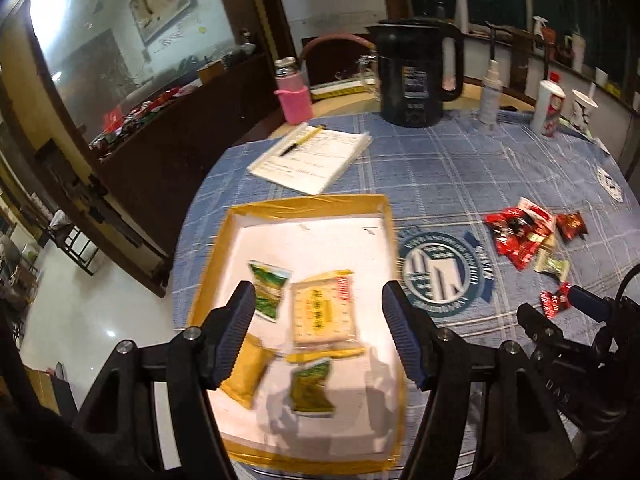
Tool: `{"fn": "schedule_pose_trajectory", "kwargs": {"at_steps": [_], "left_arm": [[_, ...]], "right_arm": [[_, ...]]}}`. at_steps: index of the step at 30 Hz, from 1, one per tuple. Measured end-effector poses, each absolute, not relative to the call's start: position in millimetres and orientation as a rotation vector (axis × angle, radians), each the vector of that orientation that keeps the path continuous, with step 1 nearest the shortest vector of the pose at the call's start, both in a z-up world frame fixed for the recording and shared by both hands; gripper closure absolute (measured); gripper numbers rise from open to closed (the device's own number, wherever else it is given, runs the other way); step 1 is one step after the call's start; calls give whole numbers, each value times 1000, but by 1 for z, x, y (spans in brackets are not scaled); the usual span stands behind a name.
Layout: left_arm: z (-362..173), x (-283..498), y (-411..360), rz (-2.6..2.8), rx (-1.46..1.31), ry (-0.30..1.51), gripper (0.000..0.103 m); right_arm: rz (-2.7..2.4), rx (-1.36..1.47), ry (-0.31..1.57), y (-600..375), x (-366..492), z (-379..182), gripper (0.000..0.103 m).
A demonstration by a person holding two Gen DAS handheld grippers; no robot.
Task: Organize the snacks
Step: 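Grasp the white-and-green candy with the right tool while the left tool returns to the pile, then grasp a red candy wrapper with the left tool while the right tool holds its candy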
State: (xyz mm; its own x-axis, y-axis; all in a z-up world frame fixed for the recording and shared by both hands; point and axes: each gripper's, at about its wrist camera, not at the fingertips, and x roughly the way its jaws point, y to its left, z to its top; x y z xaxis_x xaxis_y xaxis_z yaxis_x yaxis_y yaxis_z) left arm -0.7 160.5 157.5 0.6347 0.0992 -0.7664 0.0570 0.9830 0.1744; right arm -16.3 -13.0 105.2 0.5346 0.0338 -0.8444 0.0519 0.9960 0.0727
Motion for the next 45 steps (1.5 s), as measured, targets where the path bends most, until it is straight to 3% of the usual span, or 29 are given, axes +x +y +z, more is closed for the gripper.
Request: {"fn": "schedule_pose_trajectory", "kwargs": {"at_steps": [13, 27, 37, 38, 44, 45], "left_arm": [[138, -1, 87, -47, 165, 963, 35], [67, 11, 60, -220, -134, 1188, 35], [61, 5, 42, -303, -105, 1177, 36], [60, 5, 43, -305, -105, 1179, 36], [55, 7, 43, -373, -130, 1191, 36], [54, 8, 39, -393, -124, 1192, 36]], "right_arm": [[-58, 137, 1046, -92, -25, 88, 34], [-28, 378, 1112, -215, -7, 44, 34], [243, -14, 1103, -144, 53, 42, 35], [258, -41, 1114, -139, 57, 38, 38], [278, -132, 1128, -119, 63, 27, 79], [282, -114, 1132, -120, 62, 27, 80]]}}
